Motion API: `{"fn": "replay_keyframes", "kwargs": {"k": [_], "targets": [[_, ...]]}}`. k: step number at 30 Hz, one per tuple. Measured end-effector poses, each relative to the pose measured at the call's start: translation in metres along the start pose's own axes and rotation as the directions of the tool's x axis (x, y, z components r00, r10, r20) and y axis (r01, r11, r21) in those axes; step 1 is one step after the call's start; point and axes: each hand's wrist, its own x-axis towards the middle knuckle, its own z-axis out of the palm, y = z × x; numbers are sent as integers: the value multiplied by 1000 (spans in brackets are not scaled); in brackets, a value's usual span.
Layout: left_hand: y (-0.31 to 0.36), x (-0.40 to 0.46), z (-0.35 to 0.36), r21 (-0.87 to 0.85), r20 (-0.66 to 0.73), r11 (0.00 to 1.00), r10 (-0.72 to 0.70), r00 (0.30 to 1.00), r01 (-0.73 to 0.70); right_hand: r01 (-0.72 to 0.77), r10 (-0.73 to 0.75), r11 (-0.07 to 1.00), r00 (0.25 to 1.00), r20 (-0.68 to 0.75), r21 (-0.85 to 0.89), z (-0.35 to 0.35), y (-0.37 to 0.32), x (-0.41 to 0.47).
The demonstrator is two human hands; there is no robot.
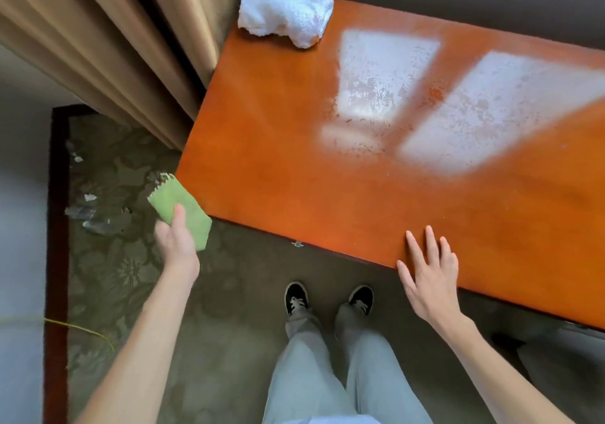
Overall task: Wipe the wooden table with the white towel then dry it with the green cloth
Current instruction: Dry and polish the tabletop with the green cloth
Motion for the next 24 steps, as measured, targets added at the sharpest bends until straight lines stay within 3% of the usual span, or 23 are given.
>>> {"fn": "replay_keyframes", "kwargs": {"k": [2, 5, 8, 10, 12, 18, 24], "targets": [[8, 24, -2, 258, 32, 938, 233, 972, -233, -37, 37, 999, 999, -11, 18, 7, -4, 2], [6, 56, 7, 492, 252, 678, 490, 835, -546, -98, 100, 994, 994, -45, 47, 17, -10, 4], [-17, 70, 24, 634, 531, 350, 452, 717, -690, -130, 134, 990, 988, -82, 51, 24, -14, 6], [-39, 64, 32, 723, 611, 104, 367, 702, -683, -151, 156, 987, 982, -110, 53, 28, -15, 6], [-51, 53, 36, 747, 630, -25, 347, 695, -664, -163, 169, 985, 977, -128, 57, 30, -16, 7], [-35, 97, 19, 603, 772, -160, 364, 521, -782, -178, 186, 982, 971, -154, 60, 30, -16, 8], [-27, 135, 20, 684, 660, -41, 461, 593, -729, -178, 187, 982, 961, -202, 63, 33, -18, 8]]}}
